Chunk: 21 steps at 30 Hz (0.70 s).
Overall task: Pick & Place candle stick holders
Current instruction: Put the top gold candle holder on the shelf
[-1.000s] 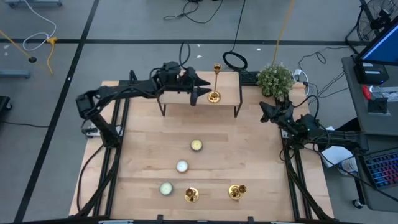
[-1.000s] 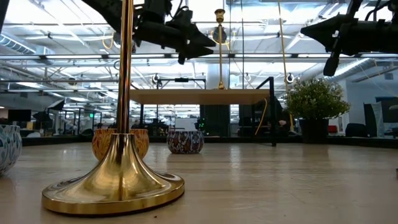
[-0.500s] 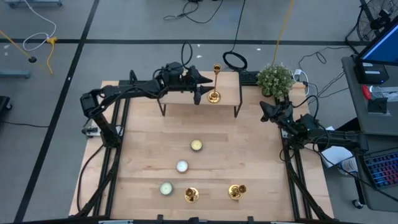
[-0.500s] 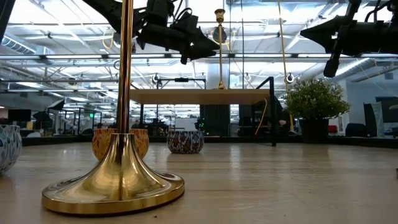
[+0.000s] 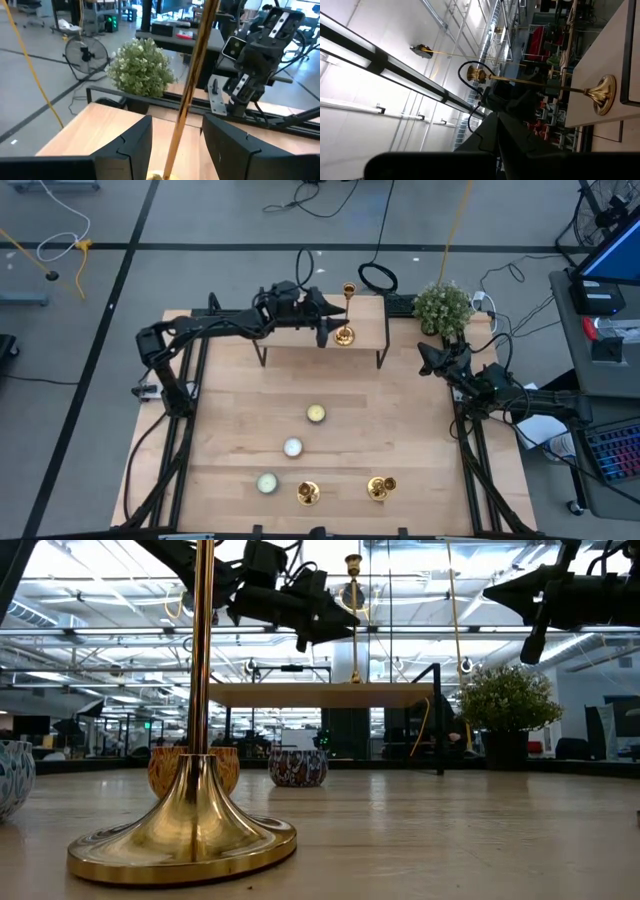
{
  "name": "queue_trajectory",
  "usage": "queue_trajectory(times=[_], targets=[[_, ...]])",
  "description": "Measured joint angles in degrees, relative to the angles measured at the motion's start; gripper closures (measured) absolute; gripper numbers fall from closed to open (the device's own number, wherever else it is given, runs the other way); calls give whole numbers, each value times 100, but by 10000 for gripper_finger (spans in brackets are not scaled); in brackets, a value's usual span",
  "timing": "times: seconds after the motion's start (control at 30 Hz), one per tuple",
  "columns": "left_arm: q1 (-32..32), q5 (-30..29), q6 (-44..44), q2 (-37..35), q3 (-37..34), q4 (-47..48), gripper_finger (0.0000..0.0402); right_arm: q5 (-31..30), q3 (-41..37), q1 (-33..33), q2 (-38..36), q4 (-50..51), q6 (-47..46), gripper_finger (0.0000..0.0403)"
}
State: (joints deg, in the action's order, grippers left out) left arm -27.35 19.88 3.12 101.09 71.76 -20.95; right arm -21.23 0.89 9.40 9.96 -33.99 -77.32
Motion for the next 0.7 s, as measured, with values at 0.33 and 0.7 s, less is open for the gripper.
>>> queue_trajectory(times=[0.33,0.7], targets=[[103,57,-336,290,772,766,220,37,0,1,-1,-5,-9,394],[-48,-88,-137,234,774,1255,220,44,15,1,-2,-14,583,394]])
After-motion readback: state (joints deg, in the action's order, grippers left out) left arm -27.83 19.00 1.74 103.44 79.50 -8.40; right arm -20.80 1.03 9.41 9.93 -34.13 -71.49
